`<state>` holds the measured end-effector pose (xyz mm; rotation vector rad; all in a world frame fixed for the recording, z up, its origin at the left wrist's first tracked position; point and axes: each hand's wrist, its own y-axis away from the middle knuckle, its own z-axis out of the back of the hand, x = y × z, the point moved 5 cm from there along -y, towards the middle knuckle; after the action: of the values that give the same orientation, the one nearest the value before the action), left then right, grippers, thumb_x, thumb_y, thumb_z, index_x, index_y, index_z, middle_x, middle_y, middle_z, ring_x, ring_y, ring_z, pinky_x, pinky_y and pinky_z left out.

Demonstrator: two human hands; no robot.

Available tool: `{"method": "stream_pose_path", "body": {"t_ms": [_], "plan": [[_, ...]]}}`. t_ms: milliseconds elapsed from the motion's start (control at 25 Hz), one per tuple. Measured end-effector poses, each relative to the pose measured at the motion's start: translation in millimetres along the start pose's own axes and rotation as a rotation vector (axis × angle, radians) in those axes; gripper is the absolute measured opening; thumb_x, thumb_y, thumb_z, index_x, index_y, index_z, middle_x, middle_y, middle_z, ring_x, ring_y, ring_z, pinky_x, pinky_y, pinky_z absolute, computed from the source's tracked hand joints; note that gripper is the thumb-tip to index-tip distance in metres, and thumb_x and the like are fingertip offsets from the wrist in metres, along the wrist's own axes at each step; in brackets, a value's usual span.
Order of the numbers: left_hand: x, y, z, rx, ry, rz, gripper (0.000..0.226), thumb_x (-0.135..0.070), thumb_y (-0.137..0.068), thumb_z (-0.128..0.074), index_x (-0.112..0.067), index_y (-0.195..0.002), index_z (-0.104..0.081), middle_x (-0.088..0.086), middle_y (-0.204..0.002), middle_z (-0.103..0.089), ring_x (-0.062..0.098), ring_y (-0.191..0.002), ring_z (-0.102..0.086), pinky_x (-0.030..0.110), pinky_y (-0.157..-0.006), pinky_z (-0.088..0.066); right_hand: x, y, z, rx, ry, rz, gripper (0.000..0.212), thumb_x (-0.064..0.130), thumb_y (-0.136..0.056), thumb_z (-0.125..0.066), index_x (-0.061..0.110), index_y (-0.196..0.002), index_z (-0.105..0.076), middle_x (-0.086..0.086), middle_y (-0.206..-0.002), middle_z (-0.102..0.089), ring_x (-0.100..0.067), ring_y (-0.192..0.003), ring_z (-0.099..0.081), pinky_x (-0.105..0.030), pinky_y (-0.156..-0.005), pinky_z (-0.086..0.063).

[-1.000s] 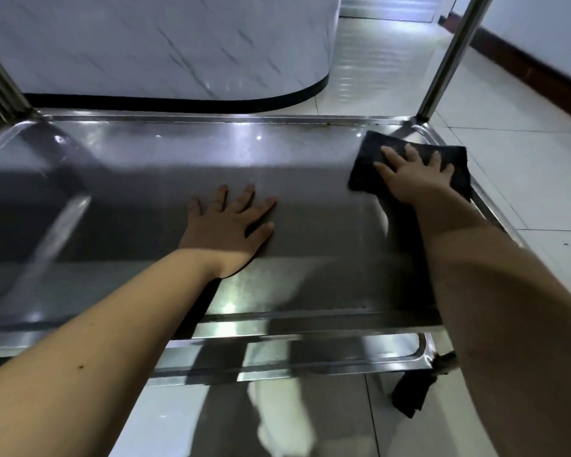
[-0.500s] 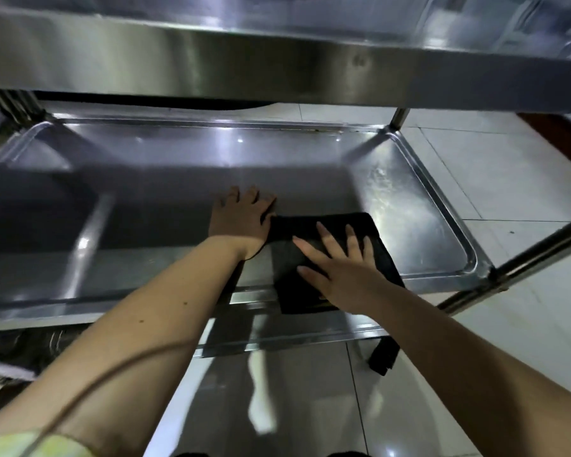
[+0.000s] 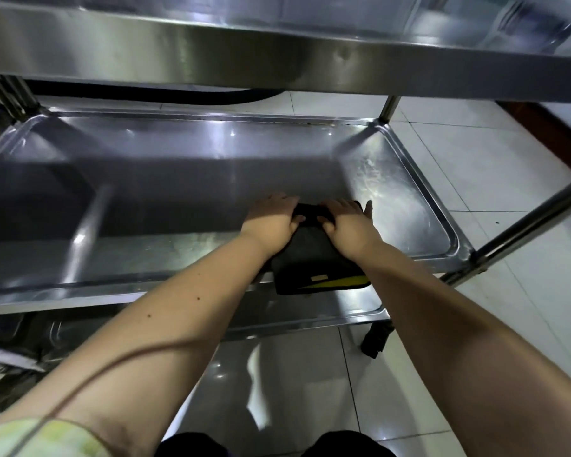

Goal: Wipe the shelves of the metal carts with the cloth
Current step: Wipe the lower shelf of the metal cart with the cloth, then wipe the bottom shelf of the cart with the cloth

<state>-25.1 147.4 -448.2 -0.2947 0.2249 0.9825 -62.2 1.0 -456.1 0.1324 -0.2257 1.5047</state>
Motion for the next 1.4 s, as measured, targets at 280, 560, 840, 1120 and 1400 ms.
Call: {"method": "stream_pose_path", "body": {"t_ms": [280,560,840,1120,1400], "plan": [[-44,14,53,-0.022,-0.273,-0.126,0.029,-0.025,-0.096,-0.053,-0.01,-0.12,-0.055,0.015,-0.122,-0.054,0.036,-0.114,-0.048,0.04,-0.088,-0.035,11,23,67,-0.071,0.136,0.193,0.022,0.015,-0.086,-0.065,0.01,-0.106,-0.06,-0.015,-0.109,-0.057,-0.037,-0.107,-0.049,-0.04,-0.089,-0.039],[-120,81,103,-0.399,-0.223,-0.41,0.026,-0.031,-0.092,-0.046,-0.016,-0.1,-0.066,0.005,-0.094,-0.063,0.03,-0.085,-0.058,0.038,-0.072,-0.034,-4,134,150,-0.45,-0.026,0.237,0.019,0.012,-0.082,-0.056,0.007,-0.097,-0.066,-0.011,-0.096,-0.059,-0.033,-0.09,-0.052,-0.035,-0.078,-0.041],[-133,136,-3,-0.227,0.064,-0.436,0.019,-0.021,-0.087,-0.053,-0.013,-0.098,-0.066,0.007,-0.09,-0.063,0.033,-0.078,-0.057,0.042,-0.067,-0.043,-31,209,81,-0.395,0.093,0.21,0.026,-0.002,-0.072,-0.06,0.006,-0.096,-0.068,-0.012,-0.095,-0.064,-0.035,-0.086,-0.058,-0.042,-0.08,-0.049],[-69,159,-156,0.25,0.196,-0.243,0.034,-0.005,-0.076,-0.062,-0.012,-0.11,-0.064,0.011,-0.1,-0.06,0.034,-0.093,-0.057,0.04,-0.076,-0.05,-67,217,-93,-0.052,-0.13,0.075,0.033,0.02,-0.088,-0.04,0.006,-0.098,-0.068,-0.01,-0.094,-0.068,-0.036,-0.086,-0.058,-0.046,-0.077,-0.052],[-41,142,-202,0.314,0.239,-0.203,0.041,-0.03,-0.083,-0.045,-0.009,-0.111,-0.065,0.017,-0.102,-0.064,0.035,-0.097,-0.059,0.033,-0.081,-0.043,-96,199,-158,-0.106,-0.187,-0.041,0.033,0.017,-0.087,-0.042,0.014,-0.106,-0.069,-0.009,-0.101,-0.067,-0.039,-0.095,-0.057,-0.05,-0.085,-0.048]]}}
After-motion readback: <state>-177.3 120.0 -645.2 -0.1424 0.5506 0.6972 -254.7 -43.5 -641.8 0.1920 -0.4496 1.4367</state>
